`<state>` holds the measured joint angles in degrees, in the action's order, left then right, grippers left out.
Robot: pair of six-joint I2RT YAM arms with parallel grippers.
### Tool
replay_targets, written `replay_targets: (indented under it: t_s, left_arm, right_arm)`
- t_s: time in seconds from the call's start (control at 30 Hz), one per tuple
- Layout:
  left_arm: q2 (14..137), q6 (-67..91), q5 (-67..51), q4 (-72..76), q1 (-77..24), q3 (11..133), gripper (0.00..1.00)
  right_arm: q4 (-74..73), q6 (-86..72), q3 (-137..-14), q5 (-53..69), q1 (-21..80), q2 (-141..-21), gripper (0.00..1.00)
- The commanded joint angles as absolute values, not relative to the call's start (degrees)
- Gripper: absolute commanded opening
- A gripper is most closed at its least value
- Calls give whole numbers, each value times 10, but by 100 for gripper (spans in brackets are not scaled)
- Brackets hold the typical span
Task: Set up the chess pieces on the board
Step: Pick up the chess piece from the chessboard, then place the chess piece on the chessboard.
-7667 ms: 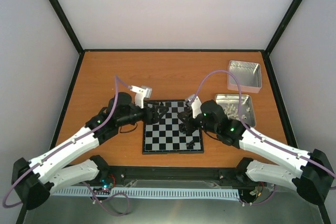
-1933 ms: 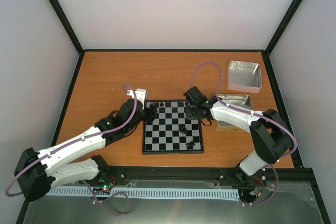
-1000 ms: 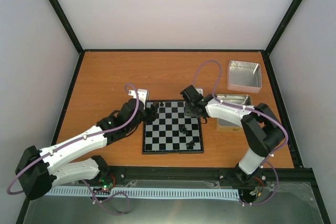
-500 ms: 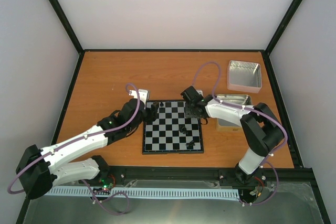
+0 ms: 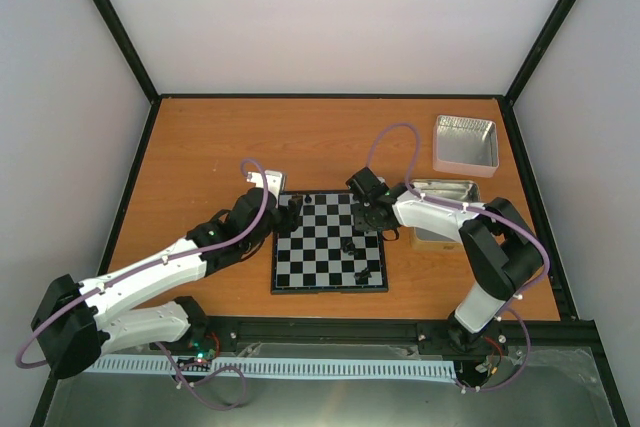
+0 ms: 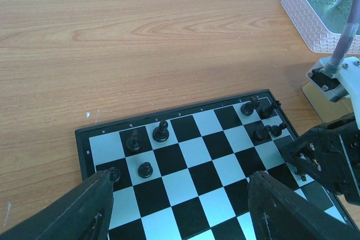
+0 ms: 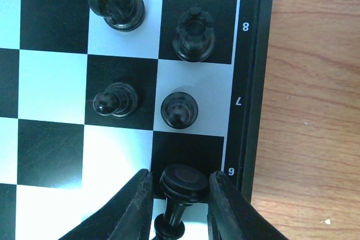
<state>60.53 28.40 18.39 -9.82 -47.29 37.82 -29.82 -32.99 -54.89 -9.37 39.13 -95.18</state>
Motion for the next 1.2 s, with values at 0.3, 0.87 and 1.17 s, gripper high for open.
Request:
replay_targets:
  t_s: [0.3, 0.87, 1.17]
  left_arm:
    - [603, 285, 180, -80, -468, 392, 67]
    - [593, 277, 103, -36, -468, 362, 71]
    - [598, 273, -80, 120, -472, 308, 76]
  right_arm:
    - [-294, -337, -564, -102, 390, -973, 30]
    - [-171, -401, -499, -37, 390, -838, 20]
    - [-55, -565, -431, 53, 390, -720, 19]
